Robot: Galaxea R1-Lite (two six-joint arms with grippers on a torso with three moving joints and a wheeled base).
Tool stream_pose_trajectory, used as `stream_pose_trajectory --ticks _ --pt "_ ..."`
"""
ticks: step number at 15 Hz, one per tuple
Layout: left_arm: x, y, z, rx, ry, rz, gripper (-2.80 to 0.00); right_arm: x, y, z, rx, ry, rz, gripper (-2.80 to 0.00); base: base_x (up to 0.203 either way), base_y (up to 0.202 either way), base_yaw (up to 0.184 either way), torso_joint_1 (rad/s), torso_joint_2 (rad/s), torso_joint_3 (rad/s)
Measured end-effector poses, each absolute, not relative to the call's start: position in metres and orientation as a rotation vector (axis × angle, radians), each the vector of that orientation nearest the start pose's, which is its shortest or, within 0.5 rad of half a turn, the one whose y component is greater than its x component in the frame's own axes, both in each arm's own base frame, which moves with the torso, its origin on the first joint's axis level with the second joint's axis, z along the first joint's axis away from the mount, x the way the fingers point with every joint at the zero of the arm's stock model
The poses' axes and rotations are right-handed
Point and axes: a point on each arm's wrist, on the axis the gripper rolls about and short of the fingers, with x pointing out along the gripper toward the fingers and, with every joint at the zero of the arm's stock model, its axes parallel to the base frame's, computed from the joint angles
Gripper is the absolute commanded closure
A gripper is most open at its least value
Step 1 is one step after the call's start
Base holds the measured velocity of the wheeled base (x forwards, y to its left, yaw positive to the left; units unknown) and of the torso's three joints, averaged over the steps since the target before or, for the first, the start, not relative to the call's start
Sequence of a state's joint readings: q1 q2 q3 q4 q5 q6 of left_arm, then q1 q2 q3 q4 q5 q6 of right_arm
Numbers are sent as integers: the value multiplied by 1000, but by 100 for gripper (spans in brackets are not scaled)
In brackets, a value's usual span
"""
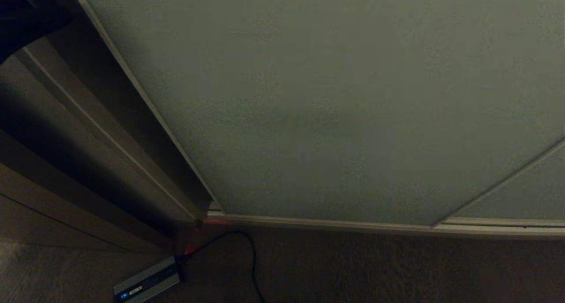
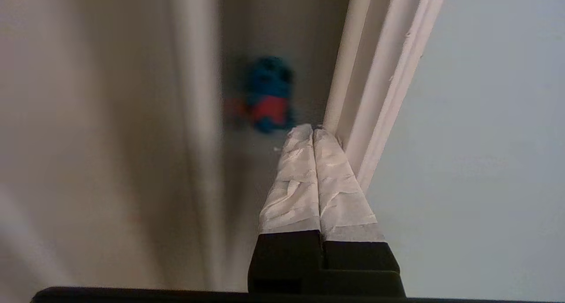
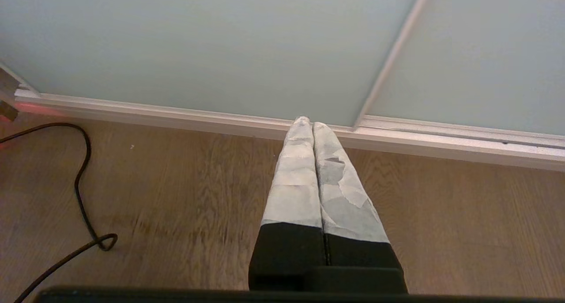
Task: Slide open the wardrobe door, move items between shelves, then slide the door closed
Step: Open the door
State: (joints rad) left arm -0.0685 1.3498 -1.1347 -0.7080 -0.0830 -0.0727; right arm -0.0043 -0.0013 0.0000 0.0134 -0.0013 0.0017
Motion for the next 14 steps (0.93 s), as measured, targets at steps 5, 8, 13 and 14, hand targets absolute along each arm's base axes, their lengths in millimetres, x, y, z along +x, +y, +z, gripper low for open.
stream_pose_trajectory --ticks 5,8,13,14 --pt "206 -49 381 -80 -481 -316 0 -23 0 74 2 12 -6 0 0 0 0 0 0 0" --pt "208 -74 381 -95 -475 -416 0 -23 0 74 2 12 -6 0 0 0 0 0 0 0" --pt "210 -114 385 -129 -471 -559 0 -23 0 74 2 12 -6 0 0 0 0 0 0 0" --pt "209 -124 384 -136 -465 -596 0 -23 0 74 2 11 -6 0 0 0 0 0 0 0"
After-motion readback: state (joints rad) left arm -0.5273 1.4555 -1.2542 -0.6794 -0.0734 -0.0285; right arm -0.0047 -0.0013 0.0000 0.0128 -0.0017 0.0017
